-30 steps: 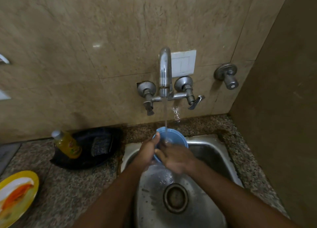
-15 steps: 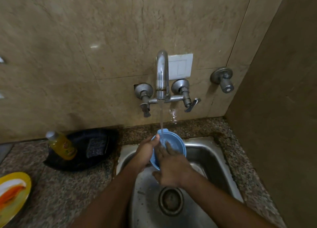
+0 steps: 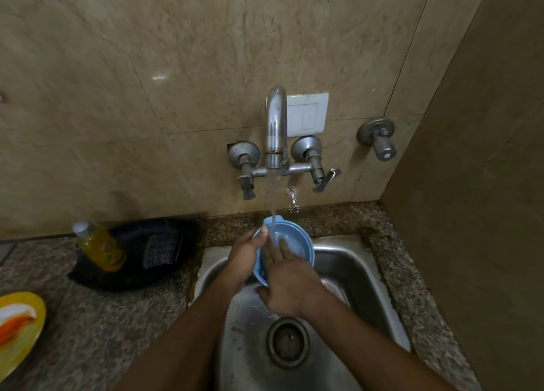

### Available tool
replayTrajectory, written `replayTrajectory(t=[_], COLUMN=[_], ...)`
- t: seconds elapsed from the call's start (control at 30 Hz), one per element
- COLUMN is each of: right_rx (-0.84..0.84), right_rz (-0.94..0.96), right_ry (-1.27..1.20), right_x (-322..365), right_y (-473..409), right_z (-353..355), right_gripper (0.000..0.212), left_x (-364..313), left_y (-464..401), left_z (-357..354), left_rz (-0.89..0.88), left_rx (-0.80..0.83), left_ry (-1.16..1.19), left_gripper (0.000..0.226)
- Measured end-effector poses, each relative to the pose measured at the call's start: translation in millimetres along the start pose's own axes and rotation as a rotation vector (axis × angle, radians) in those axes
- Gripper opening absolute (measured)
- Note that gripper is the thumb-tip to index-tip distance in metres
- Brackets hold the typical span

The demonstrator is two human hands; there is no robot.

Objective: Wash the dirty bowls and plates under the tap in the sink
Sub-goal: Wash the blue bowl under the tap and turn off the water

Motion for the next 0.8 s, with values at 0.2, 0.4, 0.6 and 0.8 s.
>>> replayTrajectory(t=[0.2, 0.4, 0.6, 0.8], right_rx=[-0.125, -0.030, 0.045, -0.009], right_rz=[-0.049, -0.281, 0.106, 0.075], right_ry=[-0.028, -0.193, -0.010, 0.155], right_x=[-2, 0, 7, 0], right_y=[5, 6, 1, 7], right_z=[14, 5, 6, 17], right_gripper=[0.088, 0.092, 0.074, 0.088], left_x=[-7, -20, -11, -21], left_y=[5, 1, 12, 9], left_z=[-3, -13, 0, -8], left_rz=[-0.018, -0.087, 0.001, -0.054], left_rx=[-0.014, -0.051, -0.027, -0.007], left_ry=[0.027, -0.115, 0.049, 0.020], left_gripper=[0.028, 0.012, 0.034, 0.027])
Point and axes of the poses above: each hand's wrist, its own y-axis away from the middle knuckle, its own z-axis out of the back of the hand, x = y × z, the point moved 6 cm from there along -y, towards the middle knuckle, and after that the axes turned 15 degrees about x, right-handed, at the moved point
